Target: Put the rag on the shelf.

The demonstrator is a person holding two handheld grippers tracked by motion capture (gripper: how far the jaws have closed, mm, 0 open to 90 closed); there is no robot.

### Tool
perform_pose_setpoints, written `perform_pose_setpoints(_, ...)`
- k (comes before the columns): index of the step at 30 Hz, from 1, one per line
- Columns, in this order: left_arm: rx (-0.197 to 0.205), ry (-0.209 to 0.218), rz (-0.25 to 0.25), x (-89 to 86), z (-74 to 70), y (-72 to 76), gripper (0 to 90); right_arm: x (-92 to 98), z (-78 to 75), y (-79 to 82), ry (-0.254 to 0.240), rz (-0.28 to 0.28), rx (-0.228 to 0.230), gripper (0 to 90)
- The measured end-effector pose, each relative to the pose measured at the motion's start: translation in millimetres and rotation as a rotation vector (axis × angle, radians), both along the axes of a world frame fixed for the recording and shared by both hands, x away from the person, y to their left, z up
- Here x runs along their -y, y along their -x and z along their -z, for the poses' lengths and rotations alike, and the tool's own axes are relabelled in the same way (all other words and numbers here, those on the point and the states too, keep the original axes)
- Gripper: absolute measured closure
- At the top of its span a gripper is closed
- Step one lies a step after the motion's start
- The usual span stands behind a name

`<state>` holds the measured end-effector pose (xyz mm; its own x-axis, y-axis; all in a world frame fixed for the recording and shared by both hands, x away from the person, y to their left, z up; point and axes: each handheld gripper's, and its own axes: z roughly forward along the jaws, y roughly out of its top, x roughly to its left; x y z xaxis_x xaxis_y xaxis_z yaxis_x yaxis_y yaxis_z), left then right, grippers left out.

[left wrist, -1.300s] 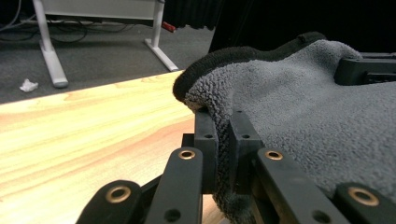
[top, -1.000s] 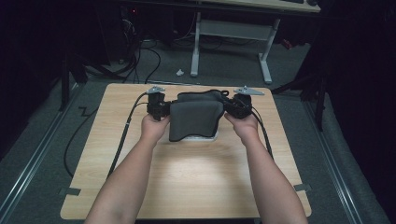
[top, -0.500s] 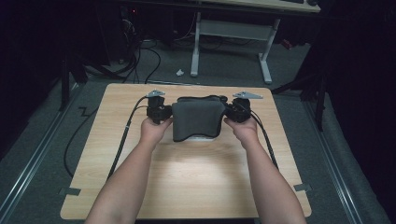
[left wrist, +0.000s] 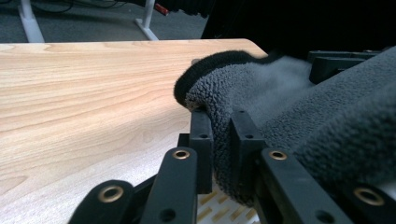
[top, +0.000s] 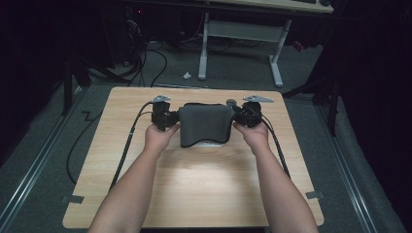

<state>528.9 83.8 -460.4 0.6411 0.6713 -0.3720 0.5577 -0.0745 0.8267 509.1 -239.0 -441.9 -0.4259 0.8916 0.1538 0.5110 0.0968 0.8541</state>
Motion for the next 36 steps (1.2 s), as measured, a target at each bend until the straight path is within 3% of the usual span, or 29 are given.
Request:
perform_pose_setpoints(11, 0.029, -0.030, -0.047, -5.9, -8.4, 4.5, 64.2, 4.4, -9.0, 3.5, 0.057, 0.030, 0.035, 57.7)
perform_pose_setpoints(25, 0.081, -0.039, -0.120, -29.6, -26.2, 14.0, 61.5, 14.5, -27.7, 15.2, 0.079, 0.051, 0.086, 57.0)
perform_pose_setpoints(29, 0.115, -0.056, -0.131, -34.4, -32.2, 21.7, 59.1, 13.8, -33.0, 24.2, 0.108, 0.046, 0.108, 58.0)
perform_pose_setpoints(36, 0.157, -0.044, -0.160, -50.5, -36.9, 46.5, 57.2, 14.8, -37.5, 49.6, 0.137, 0.044, 0.136, 57.9)
